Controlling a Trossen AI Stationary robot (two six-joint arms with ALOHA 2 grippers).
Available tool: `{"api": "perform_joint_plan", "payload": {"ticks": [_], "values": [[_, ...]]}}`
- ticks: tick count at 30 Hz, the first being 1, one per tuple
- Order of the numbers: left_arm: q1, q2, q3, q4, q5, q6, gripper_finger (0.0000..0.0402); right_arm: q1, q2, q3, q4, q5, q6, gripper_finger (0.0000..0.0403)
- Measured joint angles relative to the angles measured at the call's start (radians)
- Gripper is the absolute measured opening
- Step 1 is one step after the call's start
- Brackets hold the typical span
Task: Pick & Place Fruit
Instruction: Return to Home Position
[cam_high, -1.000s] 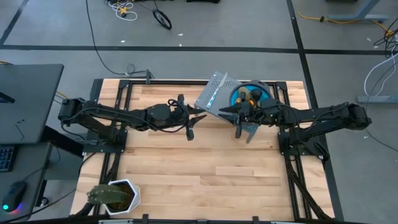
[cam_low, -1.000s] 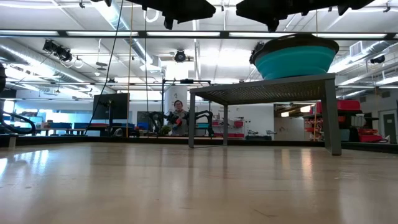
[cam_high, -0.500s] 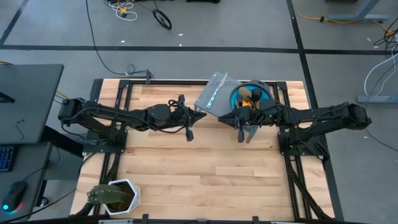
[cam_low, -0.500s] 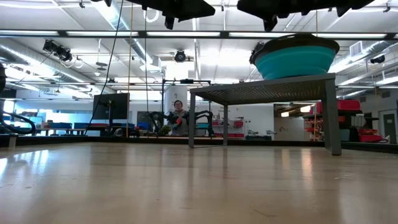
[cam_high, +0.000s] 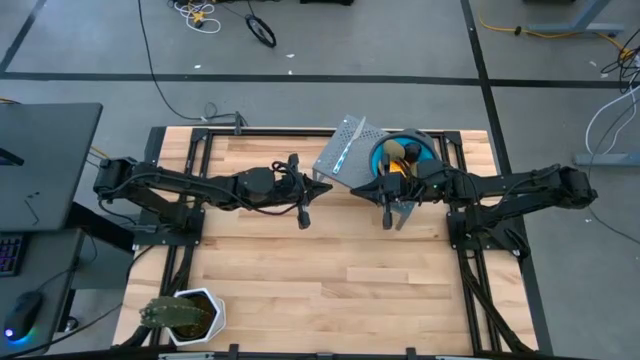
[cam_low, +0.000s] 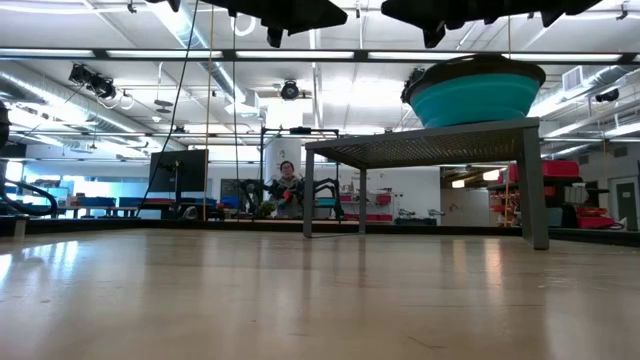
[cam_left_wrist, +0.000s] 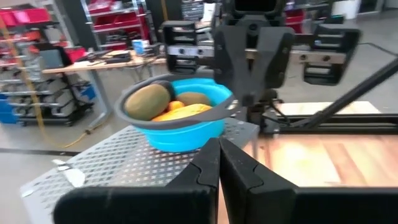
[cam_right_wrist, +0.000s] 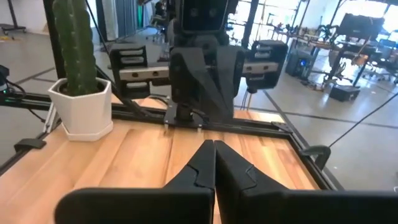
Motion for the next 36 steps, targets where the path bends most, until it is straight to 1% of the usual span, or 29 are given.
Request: {"api": "perform_joint_plan", "payload": {"ticks": [3,5,11,15,18,21,25,28,31,34,36], "values": [[0.0,0.0,0.0,0.002,0.048,-0.01,0.0008,0.0,-0.002,0.0,0.016,0.0,0.0,0.0002],[0.0,0.001,0.0,0.004,0.061,-0.028,0.0009,-0.001,-0.003,0.0,0.018,0.0,0.016,0.0002],[0.0,-0.001,0.0,0.007,0.037,-0.017,0.0018,-0.001,-0.017,0.0,0.026,0.0,0.026,0.0001],[-0.019,-0.039,0.0,-0.006,0.035,0.003,0.0006,-0.001,-0.091,0.0,-0.042,0.0,0.03,0.0001],[-0.041,-0.076,0.0,-0.061,0.029,0.026,0.0009,-0.001,-0.167,0.0,-0.131,0.0,0.043,0.0001],[-0.059,-0.108,0.0,-0.111,-0.026,0.037,0.0013,-0.001,-0.247,0.0,-0.218,-0.001,0.06,0.0001],[-0.083,-0.134,-0.001,-0.167,-0.118,0.043,0.0006,-0.001,-0.331,0.0,-0.315,-0.001,0.099,0.0001],[-0.098,-0.165,-0.049,-0.172,-0.165,0.046,0.0007,-0.001,-0.384,0.0,-0.376,-0.004,0.143,0.0001],[-0.103,-0.212,-0.127,-0.114,-0.197,0.043,0.0011,0.0,-0.423,0.0,-0.433,-0.005,0.175,0.0001],[-0.105,-0.279,-0.212,-0.053,-0.194,0.024,0.0008,0.008,-0.455,0.0,-0.487,-0.004,0.201,0.0001],[-0.107,-0.339,-0.275,-0.02,-0.172,0.011,0.0005,0.019,-0.474,0.0,-0.502,-0.002,0.203,0.0001]]}}
